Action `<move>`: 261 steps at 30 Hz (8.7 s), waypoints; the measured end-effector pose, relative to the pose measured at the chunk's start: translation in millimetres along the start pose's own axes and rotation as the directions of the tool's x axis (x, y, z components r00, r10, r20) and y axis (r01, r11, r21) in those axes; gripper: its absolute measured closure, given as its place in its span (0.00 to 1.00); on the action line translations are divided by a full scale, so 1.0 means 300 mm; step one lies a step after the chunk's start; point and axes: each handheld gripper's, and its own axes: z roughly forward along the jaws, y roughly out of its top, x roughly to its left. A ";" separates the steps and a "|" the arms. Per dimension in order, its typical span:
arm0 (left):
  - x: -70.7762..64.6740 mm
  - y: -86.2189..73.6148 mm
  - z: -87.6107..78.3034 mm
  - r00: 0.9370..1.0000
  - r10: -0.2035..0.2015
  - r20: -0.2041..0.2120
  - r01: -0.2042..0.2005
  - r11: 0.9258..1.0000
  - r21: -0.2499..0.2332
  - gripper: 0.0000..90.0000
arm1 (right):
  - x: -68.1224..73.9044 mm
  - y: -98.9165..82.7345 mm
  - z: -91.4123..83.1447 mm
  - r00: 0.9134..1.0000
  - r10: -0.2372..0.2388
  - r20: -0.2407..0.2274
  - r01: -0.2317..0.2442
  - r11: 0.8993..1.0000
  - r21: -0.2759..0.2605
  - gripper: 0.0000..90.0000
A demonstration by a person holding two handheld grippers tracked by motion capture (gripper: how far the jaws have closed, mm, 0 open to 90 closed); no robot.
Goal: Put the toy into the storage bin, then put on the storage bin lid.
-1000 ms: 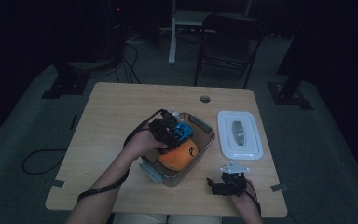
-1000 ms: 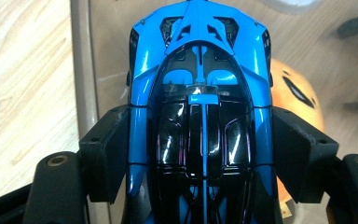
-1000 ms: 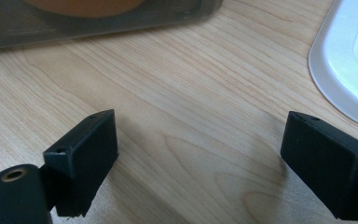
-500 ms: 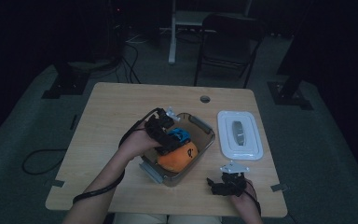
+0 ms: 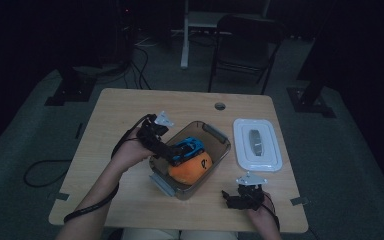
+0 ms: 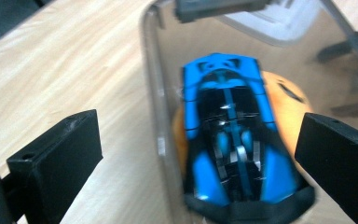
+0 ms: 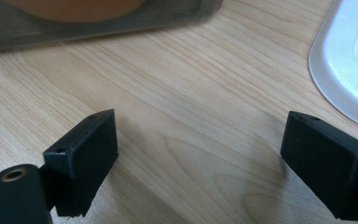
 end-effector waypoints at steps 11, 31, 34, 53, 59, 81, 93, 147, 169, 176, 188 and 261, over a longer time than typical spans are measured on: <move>0.120 -0.109 -0.021 0.994 -0.086 -0.066 0.081 0.994 -0.072 0.02 | 0.000 0.001 0.001 1.000 0.003 -0.001 -0.003 1.000 0.002 0.12; 0.257 -0.314 0.154 0.967 -0.236 -0.097 0.227 0.969 -0.094 0.02 | -0.005 0.029 0.011 1.000 0.008 -0.002 -0.008 1.000 -0.022 0.12; 0.256 -0.329 0.191 0.967 -0.237 -0.094 0.231 0.971 -0.069 0.02 | -0.008 0.049 0.016 1.000 0.020 -0.012 -0.021 0.999 -0.037 0.12; 0.187 -0.350 0.263 0.974 -0.209 -0.082 0.206 0.977 -0.045 0.02 | -0.011 0.162 0.076 0.996 0.081 0.030 -0.079 0.994 -0.082 0.12; 0.146 -0.361 0.243 0.978 -0.194 -0.071 0.193 0.981 -0.025 0.02 | -0.019 0.166 0.080 0.996 0.081 0.046 -0.077 0.993 -0.087 0.14; 0.051 -0.408 0.196 0.982 -0.164 -0.098 0.160 0.986 -0.046 0.02 | -0.017 0.199 0.120 1.000 0.029 0.008 -0.028 0.994 -0.106 0.14; 0.050 -0.415 0.209 0.983 -0.156 -0.099 0.152 0.987 -0.042 0.02 | -0.114 0.159 0.010 0.992 0.107 0.063 -0.096 0.984 -0.152 0.14; -0.090 -0.374 0.292 0.997 -0.074 -0.019 0.074 0.997 -0.026 0.02 | -0.435 0.190 0.088 0.913 0.273 0.303 -0.276 0.961 -0.032 0.46; -0.144 -0.327 0.311 0.999 -0.022 0.026 0.023 0.999 -0.040 0.02 | -0.418 0.208 -0.007 0.926 0.286 0.247 -0.278 0.958 -0.068 0.75; -0.156 -0.320 0.330 0.999 -0.013 0.034 0.014 0.999 -0.031 0.02 | -0.375 0.252 -0.157 0.927 0.285 0.242 -0.249 0.953 -0.171 0.75; -0.171 -0.303 0.349 0.999 -0.002 0.042 0.003 1.000 -0.025 0.02 | -0.234 0.345 -0.339 0.965 0.205 0.163 -0.150 0.942 -0.301 0.75; -0.150 -0.366 0.332 0.997 -0.072 0.033 0.073 0.997 -0.032 0.02 | 0.077 0.425 -0.174 0.989 0.043 -0.142 -0.064 0.986 -0.152 0.75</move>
